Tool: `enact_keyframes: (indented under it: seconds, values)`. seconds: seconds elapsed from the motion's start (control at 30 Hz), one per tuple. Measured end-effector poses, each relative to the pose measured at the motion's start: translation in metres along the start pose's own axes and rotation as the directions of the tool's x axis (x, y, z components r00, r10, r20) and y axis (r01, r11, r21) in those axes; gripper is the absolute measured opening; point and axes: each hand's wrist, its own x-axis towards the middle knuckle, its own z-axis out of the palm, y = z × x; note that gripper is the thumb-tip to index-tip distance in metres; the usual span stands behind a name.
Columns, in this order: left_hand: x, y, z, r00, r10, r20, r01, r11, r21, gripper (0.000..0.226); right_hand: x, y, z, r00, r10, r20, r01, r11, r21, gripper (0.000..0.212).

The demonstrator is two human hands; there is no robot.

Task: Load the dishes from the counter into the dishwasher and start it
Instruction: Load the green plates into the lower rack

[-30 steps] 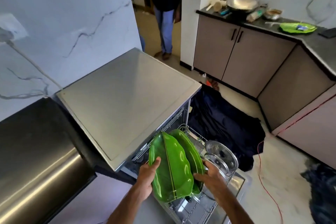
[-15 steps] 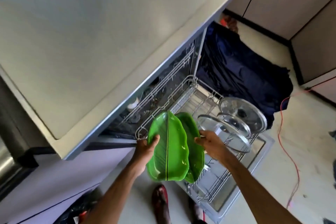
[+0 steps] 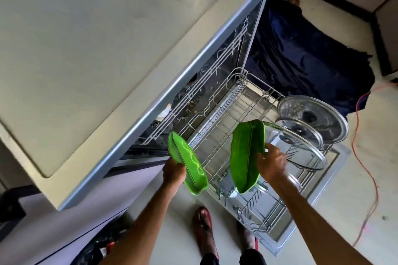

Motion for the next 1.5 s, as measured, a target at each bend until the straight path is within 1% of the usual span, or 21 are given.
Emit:
enact_keyframes:
  seconds: [0.1, 0.17, 0.33, 0.43, 0.5, 0.57, 0.67, 0.73, 0.83, 0.87, 0.97, 1.07, 1.13, 1.2, 1.27, 1.3, 1.33, 1.37, 1.4, 1.47, 1.5]
  values:
    - [0.015, 0.009, 0.008, 0.995, -0.060, 0.076, 0.073, 0.981, -0.178, 0.048, 0.009, -0.004, 0.006, 1.000, -0.013, -0.004, 0.013, 0.999, 0.044, 0.032]
    - [0.045, -0.004, 0.023, 0.992, -0.073, 0.099, 0.094, 0.969, -0.227, 0.050, 0.013, -0.006, 0.011, 1.000, -0.001, 0.013, 0.000, 0.998, 0.062, 0.033]
    - [0.127, -0.064, 0.071, 0.999, -0.043, -0.029, 0.042, 0.999, -0.030, 0.060, 0.015, 0.000, 0.026, 1.000, -0.012, 0.020, 0.009, 0.993, 0.114, 0.035]
    - [0.097, -0.047, 0.077, 0.996, -0.070, -0.048, 0.069, 0.997, -0.028, 0.068, 0.014, 0.005, 0.029, 0.998, -0.065, 0.023, 0.061, 0.988, 0.143, 0.026]
    - [0.072, -0.034, 0.082, 0.996, -0.072, -0.057, 0.070, 0.997, -0.033, 0.057, 0.014, 0.010, 0.031, 0.996, -0.083, 0.014, 0.080, 0.982, 0.170, 0.024]
    - [0.056, -0.024, 0.089, 0.995, -0.041, -0.091, 0.044, 0.999, 0.030, 0.041, 0.015, 0.015, 0.033, 0.996, -0.091, 0.006, 0.089, 0.981, 0.171, 0.026]
    - [0.051, -0.016, 0.098, 0.994, -0.044, -0.099, 0.049, 0.998, 0.041, 0.037, 0.014, 0.021, 0.035, 0.995, -0.096, 0.015, 0.092, 0.984, 0.154, 0.027]
    - [0.054, -0.011, 0.100, 0.997, -0.061, -0.047, 0.060, 0.998, -0.022, 0.045, 0.013, 0.025, 0.037, 0.995, -0.094, 0.014, 0.090, 0.982, 0.166, 0.027]
    - [0.050, -0.010, 0.106, 0.976, -0.128, 0.177, 0.135, 0.990, -0.033, 0.046, 0.014, 0.028, 0.041, 0.995, -0.098, 0.020, 0.093, 0.981, 0.170, 0.029]
    - [0.050, -0.011, 0.109, 0.968, -0.133, 0.212, 0.136, 0.991, 0.003, 0.049, 0.014, 0.028, 0.041, 0.994, -0.108, 0.020, 0.104, 0.983, 0.153, 0.029]
    - [0.054, -0.018, 0.117, 0.981, -0.077, 0.180, 0.070, 0.997, 0.041, 0.051, 0.018, 0.028, 0.043, 0.989, -0.147, 0.016, 0.143, 0.980, 0.136, 0.029]
    - [0.055, -0.020, 0.115, 0.971, -0.100, 0.216, 0.099, 0.995, 0.015, 0.057, 0.021, 0.020, 0.047, 0.980, -0.200, 0.022, 0.197, 0.974, 0.108, 0.025]
    - [0.052, -0.022, 0.111, 0.984, -0.070, 0.165, 0.057, 0.995, 0.082, 0.066, 0.022, 0.008, 0.045, 0.973, -0.230, 0.013, 0.229, 0.971, 0.069, 0.020]
    - [0.049, -0.022, 0.102, 0.999, 0.048, -0.004, -0.046, 0.980, 0.194, 0.065, 0.024, -0.006, 0.041, 0.962, -0.272, -0.037, 0.274, 0.960, 0.054, 0.014]
    - [0.047, -0.020, 0.089, 0.965, 0.194, -0.174, -0.165, 0.972, 0.167, 0.053, 0.027, -0.022, 0.037, 0.934, -0.343, -0.102, 0.345, 0.939, -0.005, 0.027]
    - [0.047, -0.017, 0.082, 0.955, 0.205, -0.214, -0.193, 0.978, 0.076, 0.049, 0.029, -0.029, 0.035, 0.906, -0.402, -0.135, 0.403, 0.915, -0.021, 0.035]
    - [0.047, -0.009, 0.073, 0.973, 0.133, -0.186, -0.156, 0.981, -0.116, 0.050, 0.032, -0.036, 0.035, 0.869, -0.471, -0.153, 0.473, 0.881, -0.023, 0.038]
    - [0.047, -0.003, 0.065, 0.998, 0.016, -0.067, -0.038, 0.943, -0.330, 0.056, 0.033, -0.043, 0.034, 0.828, -0.541, -0.149, 0.545, 0.838, -0.016, 0.038]
    - [0.046, 0.001, 0.057, 0.986, -0.095, 0.136, 0.149, 0.869, -0.473, 0.061, 0.034, -0.051, 0.033, 0.791, -0.599, -0.126, 0.604, 0.797, 0.002, 0.033]
    - [0.041, 0.005, 0.040, 0.844, -0.151, 0.515, 0.447, 0.729, -0.518, 0.072, 0.038, -0.059, 0.033, 0.741, -0.663, -0.106, 0.670, 0.741, 0.042, 0.027]
    - [0.036, 0.005, 0.031, 0.767, -0.121, 0.630, 0.526, 0.681, -0.509, 0.077, 0.041, -0.061, 0.032, 0.728, -0.676, -0.116, 0.685, 0.726, 0.061, 0.027]
